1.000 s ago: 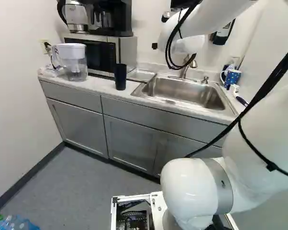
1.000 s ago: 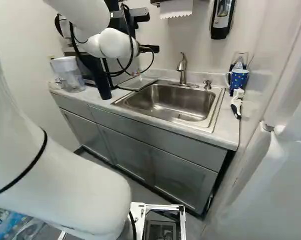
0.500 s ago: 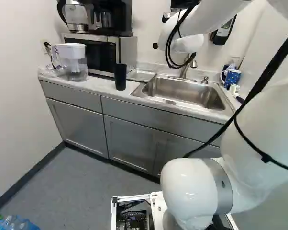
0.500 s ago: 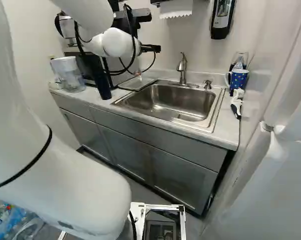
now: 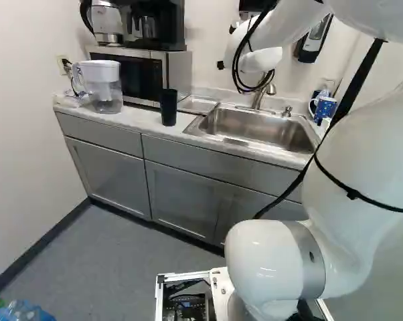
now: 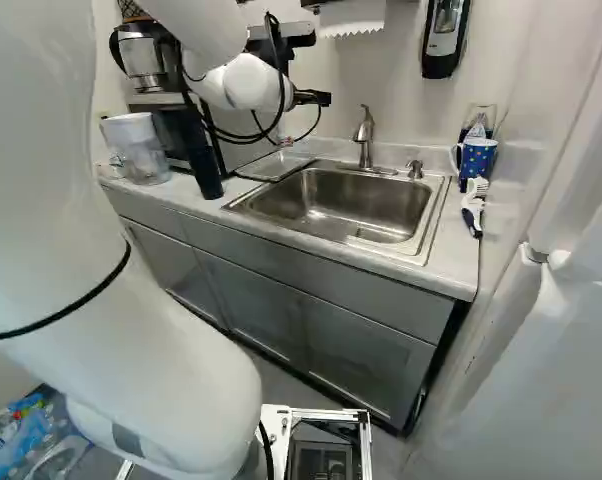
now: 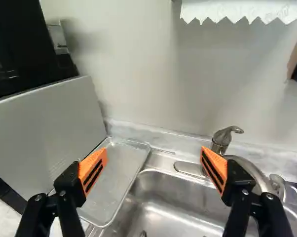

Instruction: Rinse the cup and place it in the tray

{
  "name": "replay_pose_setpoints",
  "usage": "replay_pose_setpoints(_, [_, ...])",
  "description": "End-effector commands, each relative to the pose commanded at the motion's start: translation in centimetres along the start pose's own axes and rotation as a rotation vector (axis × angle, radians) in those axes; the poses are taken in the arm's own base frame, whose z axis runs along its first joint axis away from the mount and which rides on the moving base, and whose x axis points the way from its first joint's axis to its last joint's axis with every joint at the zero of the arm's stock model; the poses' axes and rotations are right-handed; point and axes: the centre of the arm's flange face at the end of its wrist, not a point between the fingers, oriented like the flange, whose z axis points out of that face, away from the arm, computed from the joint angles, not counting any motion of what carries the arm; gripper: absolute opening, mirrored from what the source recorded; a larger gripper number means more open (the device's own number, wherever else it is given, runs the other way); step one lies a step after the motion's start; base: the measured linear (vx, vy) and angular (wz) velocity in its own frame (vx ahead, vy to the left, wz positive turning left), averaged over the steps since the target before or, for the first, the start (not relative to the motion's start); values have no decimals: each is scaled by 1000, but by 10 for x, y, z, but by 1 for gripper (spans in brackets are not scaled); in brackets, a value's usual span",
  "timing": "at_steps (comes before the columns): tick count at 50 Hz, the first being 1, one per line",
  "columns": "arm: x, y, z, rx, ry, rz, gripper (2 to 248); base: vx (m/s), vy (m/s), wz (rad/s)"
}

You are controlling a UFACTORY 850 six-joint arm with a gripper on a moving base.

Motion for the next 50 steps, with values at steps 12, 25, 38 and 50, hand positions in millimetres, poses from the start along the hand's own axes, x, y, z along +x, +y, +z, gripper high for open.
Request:
replay_pose_setpoints(12, [1, 10, 21, -18, -35, 4, 247, 0, 0, 0])
replay_pose_setpoints(25, [2, 21, 43, -36, -73, 9, 247, 0, 0, 0])
replay_pose_setpoints(38, [2, 33, 66, -54, -108, 14, 247, 0, 0, 0])
replay_pose_setpoints(50, [1, 45, 84, -71, -140, 20, 247, 0, 0, 0])
